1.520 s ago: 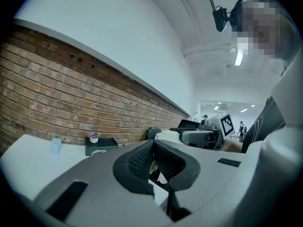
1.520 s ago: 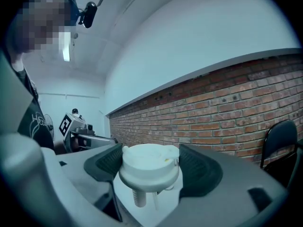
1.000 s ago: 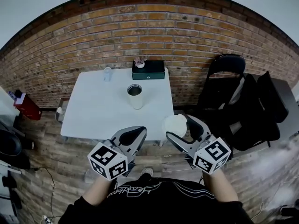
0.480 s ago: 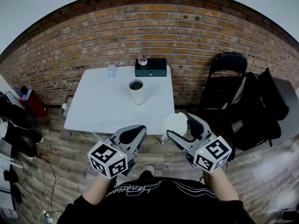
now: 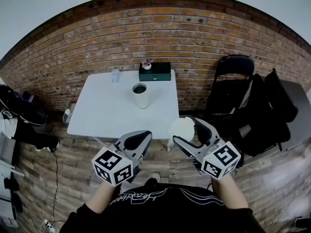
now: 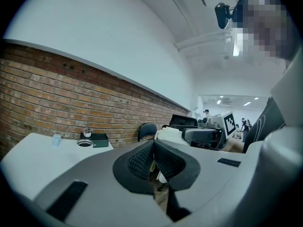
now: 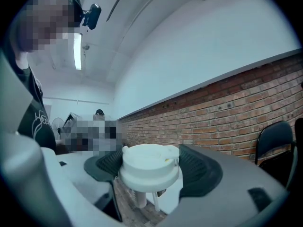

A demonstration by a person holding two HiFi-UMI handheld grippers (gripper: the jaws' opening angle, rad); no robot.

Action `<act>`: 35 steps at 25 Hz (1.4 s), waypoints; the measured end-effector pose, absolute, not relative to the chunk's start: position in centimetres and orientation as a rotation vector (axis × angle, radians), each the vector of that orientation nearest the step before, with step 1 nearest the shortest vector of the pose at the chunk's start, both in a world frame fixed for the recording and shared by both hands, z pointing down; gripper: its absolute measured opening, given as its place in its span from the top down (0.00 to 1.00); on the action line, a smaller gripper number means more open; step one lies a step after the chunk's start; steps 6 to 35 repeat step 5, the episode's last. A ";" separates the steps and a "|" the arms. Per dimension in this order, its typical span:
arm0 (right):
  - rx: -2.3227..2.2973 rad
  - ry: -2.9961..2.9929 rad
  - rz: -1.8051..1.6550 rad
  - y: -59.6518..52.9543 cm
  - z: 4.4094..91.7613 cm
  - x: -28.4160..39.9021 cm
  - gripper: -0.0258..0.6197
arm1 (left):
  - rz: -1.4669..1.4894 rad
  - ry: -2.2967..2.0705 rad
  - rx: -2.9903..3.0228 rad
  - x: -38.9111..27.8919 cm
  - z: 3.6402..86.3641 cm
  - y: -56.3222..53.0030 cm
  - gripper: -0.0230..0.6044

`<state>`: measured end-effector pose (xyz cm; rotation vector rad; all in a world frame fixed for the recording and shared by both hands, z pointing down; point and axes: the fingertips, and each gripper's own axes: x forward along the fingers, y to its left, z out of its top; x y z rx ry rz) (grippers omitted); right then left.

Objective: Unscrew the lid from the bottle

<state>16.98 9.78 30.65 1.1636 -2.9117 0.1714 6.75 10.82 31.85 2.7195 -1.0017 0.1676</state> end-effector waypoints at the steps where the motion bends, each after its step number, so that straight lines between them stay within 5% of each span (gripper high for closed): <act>1: 1.164 -2.914 0.168 10.0 30.5 17.1 0.39 | 0.169 -1.003 2.721 6.8 31.8 11.0 0.91; 35: 1.162 -2.925 0.162 10.9 30.1 17.3 0.39 | 0.174 -1.010 2.723 7.1 31.6 11.9 0.91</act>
